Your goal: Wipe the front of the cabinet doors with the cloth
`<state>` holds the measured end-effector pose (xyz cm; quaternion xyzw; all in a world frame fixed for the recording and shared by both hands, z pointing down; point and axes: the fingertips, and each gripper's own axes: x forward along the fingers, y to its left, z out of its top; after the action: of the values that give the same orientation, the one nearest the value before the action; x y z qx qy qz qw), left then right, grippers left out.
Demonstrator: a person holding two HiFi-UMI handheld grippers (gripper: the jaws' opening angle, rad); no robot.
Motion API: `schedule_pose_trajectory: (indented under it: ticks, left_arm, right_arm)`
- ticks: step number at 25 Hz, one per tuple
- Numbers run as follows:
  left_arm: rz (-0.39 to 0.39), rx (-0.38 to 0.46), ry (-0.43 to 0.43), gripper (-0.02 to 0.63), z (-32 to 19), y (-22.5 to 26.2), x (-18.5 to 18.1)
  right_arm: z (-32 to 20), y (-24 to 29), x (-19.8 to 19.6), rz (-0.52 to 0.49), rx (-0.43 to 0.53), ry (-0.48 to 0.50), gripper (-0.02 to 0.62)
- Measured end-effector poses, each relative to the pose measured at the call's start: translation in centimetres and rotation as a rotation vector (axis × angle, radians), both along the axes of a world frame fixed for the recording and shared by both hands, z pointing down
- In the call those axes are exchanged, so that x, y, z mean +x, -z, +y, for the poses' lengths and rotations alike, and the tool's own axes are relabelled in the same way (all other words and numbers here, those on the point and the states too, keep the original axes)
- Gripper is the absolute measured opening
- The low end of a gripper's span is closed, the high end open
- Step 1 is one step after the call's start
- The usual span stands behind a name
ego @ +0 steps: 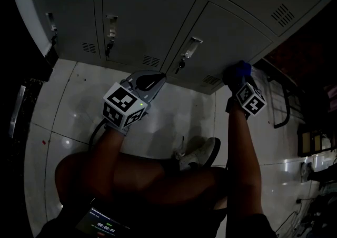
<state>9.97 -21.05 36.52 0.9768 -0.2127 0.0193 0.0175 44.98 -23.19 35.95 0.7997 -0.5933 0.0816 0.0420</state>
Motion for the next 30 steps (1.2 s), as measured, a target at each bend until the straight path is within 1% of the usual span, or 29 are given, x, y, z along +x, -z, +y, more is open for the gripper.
schedule_pose_trajectory:
  ticks: [3, 5, 7, 9, 12, 14, 16, 19, 22, 25, 30]
  left_arm:
    - [0.003, -0.002, 0.008, 0.0, -0.2, 0.0, -0.2]
    - [0.004, -0.004, 0.013, 0.0, -0.4, 0.1, -0.4]
    - [0.004, -0.005, 0.018, 0.0, -0.6, 0.0, -0.5]
    - [0.005, -0.006, 0.021, 0.0, -0.6, 0.0, -0.5]
    - [0.006, -0.006, 0.025, 0.0, -0.6, 0.1, -0.6]
    - [0.013, -0.007, 0.027, 0.001, -0.6, 0.2, -0.6]
    - [0.022, -0.008, 0.03, 0.0, -0.7, 0.4, -0.7]
    - [0.029, -0.009, 0.032, 0.0, -0.8, 0.5, -0.9]
    - [0.035, -0.01, 0.029, 0.001, -0.7, 0.6, -0.8]
    - [0.039, -0.006, 0.025, 0.0, -0.6, 0.8, -0.8]
    - [0.038, -0.003, 0.024, 0.001, -0.7, 0.8, -0.9]
  right_arm:
    - [0.9, -0.1, 0.3, -0.02, 0.021, -0.043, 0.077]
    - [1.1, -0.1, -0.9, -0.034, 0.046, -0.019, 0.077]
    - [0.9, 0.1, -3.4, -0.022, 0.062, 0.031, 0.077]
    - [0.1, -0.1, -6.7, -0.01, 0.066, 0.097, 0.077]
    - [-1.6, -1.5, -12.2, -0.01, 0.044, 0.209, 0.077]
    - [-2.7, -2.5, -15.2, -0.011, 0.028, 0.266, 0.077]
    - [-3.8, -3.1, -17.7, 0.005, 0.021, 0.316, 0.077]
    - [-5.6, -3.7, -20.6, 0.055, 0.01, 0.371, 0.077]
    - [-6.9, -4.5, -21.6, 0.071, -0.01, 0.385, 0.077]
    - [-7.4, -4.6, -21.5, 0.055, -0.003, 0.389, 0.077]
    - [-6.9, -4.7, -19.7, 0.055, -0.012, 0.37, 0.077]
